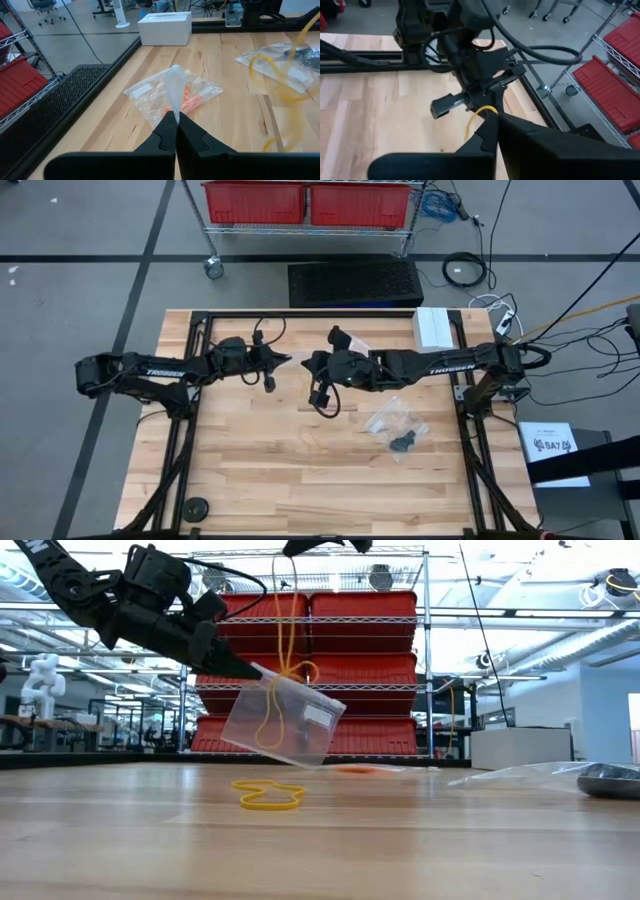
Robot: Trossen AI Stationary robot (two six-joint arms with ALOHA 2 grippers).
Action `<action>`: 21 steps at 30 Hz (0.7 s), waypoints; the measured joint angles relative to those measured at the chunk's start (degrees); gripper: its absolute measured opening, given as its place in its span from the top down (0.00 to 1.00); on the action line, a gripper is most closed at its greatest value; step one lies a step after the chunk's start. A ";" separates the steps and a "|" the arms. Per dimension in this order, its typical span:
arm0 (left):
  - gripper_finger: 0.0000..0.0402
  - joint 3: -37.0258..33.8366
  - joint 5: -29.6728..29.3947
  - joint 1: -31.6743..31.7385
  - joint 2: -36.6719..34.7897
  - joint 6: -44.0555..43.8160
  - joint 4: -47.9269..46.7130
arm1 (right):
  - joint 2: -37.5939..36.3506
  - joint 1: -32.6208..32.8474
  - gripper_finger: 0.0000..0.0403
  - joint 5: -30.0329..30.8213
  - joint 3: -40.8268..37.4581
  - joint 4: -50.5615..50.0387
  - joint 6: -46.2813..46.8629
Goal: Sort rubber bands
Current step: Put the yellow rubber band into the open transparent zip bag
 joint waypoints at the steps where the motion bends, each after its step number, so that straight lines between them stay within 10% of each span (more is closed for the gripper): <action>1: 1.00 0.00 0.00 0.00 0.00 0.02 0.00 | -0.06 0.04 1.00 -0.06 0.02 -0.16 0.07; 21: 1.00 0.00 0.02 0.02 -0.02 0.11 -0.39 | 6.91 5.42 1.00 -6.18 -16.99 -9.48 22.79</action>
